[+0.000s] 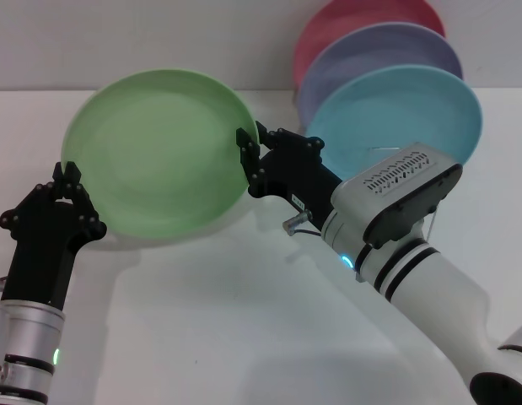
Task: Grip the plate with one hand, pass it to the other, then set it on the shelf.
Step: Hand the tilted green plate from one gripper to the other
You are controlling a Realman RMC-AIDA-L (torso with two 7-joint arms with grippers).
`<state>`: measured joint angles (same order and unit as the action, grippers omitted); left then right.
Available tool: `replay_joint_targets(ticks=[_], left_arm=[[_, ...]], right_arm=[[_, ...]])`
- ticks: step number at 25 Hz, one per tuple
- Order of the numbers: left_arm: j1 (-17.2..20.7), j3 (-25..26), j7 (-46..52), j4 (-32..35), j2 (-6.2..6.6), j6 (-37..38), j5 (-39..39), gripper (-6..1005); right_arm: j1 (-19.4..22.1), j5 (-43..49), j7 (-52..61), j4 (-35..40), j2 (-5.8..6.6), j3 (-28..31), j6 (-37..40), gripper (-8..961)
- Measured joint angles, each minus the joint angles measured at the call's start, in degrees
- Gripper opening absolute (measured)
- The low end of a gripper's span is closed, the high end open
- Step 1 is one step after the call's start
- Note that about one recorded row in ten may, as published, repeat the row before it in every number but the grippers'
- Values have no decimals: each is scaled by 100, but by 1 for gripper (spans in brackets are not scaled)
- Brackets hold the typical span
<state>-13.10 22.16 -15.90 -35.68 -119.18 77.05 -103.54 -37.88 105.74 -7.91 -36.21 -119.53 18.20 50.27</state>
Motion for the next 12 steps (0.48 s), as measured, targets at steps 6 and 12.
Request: replay_joint_targets(ticks=[6, 12], left_arm=[[0, -2, 0, 0, 0, -7, 0, 44], [0, -2, 0, 0, 0, -11, 0, 45]], right_arm=[[0, 0, 0, 0, 0, 0, 0, 149], [0, 0, 0, 0, 0, 0, 0, 134]])
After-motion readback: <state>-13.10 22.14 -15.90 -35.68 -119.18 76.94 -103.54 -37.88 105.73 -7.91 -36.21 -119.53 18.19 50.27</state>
